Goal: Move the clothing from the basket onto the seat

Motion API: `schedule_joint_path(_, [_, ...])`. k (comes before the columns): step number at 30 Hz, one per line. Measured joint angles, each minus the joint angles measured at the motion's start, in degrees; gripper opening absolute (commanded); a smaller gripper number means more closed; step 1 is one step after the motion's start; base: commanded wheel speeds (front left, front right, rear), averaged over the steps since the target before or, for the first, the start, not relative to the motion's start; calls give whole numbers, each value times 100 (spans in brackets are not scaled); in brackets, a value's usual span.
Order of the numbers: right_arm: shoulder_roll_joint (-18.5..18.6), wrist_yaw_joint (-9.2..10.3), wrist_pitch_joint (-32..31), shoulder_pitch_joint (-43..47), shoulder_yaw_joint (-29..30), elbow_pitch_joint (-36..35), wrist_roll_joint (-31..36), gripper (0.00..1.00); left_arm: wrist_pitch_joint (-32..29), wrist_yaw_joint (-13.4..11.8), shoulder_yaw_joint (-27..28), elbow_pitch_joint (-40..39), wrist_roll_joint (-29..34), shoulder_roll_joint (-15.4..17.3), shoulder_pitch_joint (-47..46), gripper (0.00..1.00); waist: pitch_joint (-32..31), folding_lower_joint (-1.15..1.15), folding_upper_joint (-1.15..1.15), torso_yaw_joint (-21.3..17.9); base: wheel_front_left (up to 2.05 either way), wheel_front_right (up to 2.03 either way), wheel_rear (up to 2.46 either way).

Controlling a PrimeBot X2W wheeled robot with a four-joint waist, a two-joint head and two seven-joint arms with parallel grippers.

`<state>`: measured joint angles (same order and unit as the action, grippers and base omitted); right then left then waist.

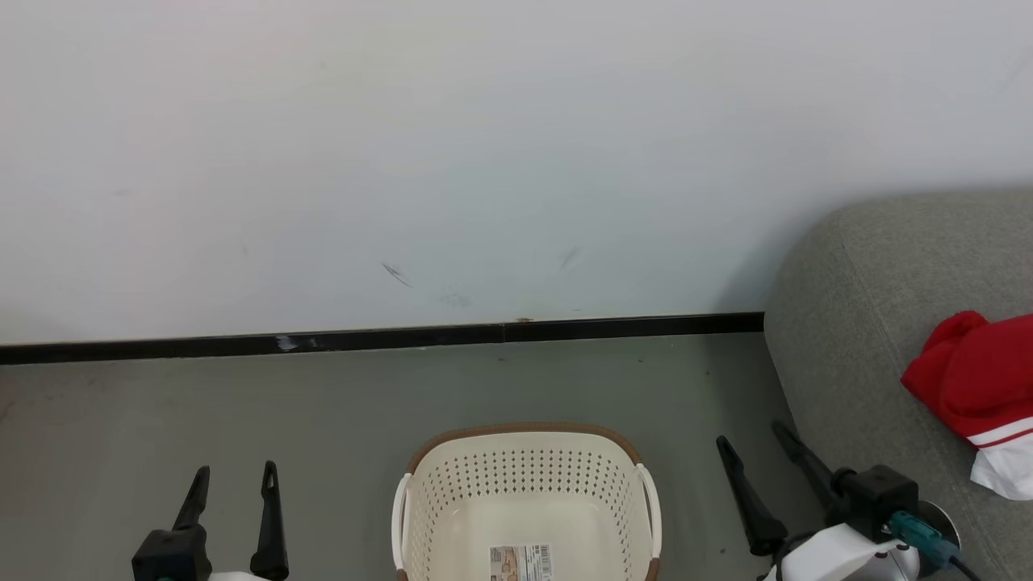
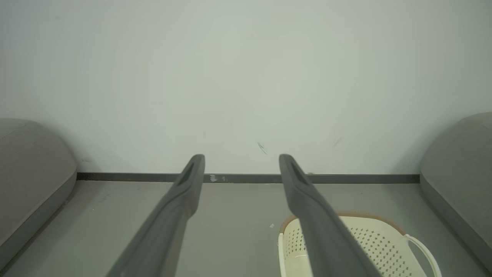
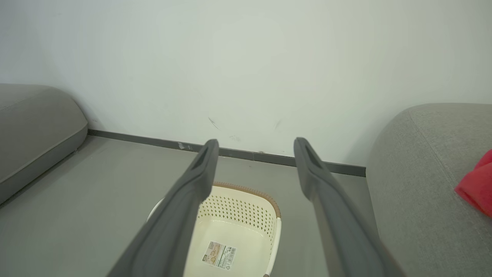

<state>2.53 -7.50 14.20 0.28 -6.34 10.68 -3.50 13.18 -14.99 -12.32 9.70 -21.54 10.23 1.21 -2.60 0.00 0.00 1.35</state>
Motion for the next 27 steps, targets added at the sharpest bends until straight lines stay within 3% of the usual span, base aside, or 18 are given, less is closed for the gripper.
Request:
schedule_joint_path(1, [0, 0, 0, 13, 2, -21, 1, 0, -1, 0, 0, 4, 0, 0, 0, 0, 3, 0, 0, 3, 0, 0, 0])
schedule_joint_path(14, [-47, 0, -8, 322, -77, 137, -334, 0, -131, 111, 37, 246, -350, -218, 167, 0, 15, 0, 0, -2, 0, 0, 0])
schedule_joint_path(27, [-46, 0, -119, 430, -16, -63, -1870, 0, -413, 408, 275, 252, -1489, -302, 160, 0, 60, 11, 0, -26, 0, 0, 0])
